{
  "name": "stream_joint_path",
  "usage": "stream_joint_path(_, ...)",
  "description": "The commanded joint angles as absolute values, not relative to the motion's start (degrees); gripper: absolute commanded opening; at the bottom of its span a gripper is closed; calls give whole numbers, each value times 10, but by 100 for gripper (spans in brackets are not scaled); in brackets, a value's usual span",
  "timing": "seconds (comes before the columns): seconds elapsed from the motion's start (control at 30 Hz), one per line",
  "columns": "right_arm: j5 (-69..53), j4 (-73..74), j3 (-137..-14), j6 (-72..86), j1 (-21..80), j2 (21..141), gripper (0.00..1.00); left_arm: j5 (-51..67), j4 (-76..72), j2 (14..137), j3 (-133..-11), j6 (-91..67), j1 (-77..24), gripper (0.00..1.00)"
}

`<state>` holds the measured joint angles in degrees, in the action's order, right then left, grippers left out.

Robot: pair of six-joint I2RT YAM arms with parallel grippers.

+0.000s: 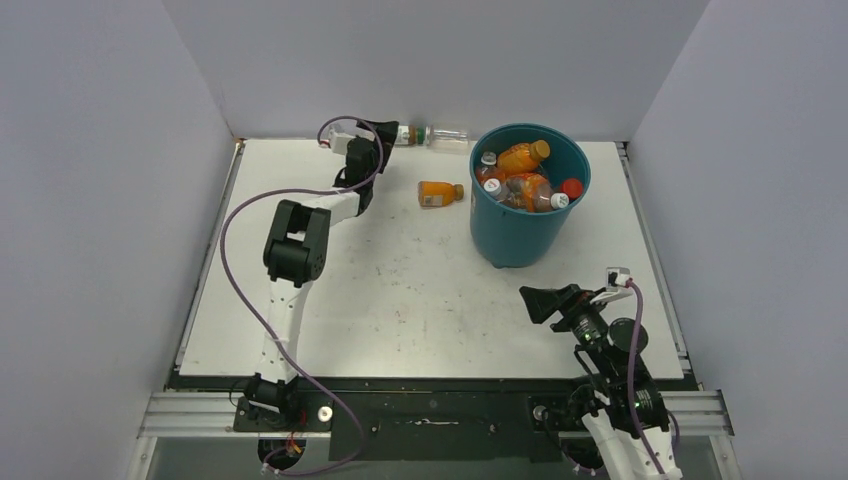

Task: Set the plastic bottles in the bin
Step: Pick up the plastic bottle from the corner of the board.

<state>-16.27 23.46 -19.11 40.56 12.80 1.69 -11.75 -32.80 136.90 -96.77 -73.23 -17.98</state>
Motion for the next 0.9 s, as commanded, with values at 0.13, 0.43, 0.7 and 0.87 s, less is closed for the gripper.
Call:
stream_joint_path(0.13, -188, 212, -176, 403, 126, 30, 88, -183, -249, 1476, -1154, -794, -170, 97)
stream_joint_path(0.43, -185, 172, -164, 398, 134, 84, 88, -191, -50, 1575, -1341, -827, -173, 96)
stream_joint_path(0.7, -184, 153, -158, 399, 137, 103, 88, -196, -28, 1653, -1434, -862, -170, 86)
stream_joint_path(0.87, -181, 153, -155, 397, 138, 107, 88, -201, -37, 1707, -1500, -883, -169, 84)
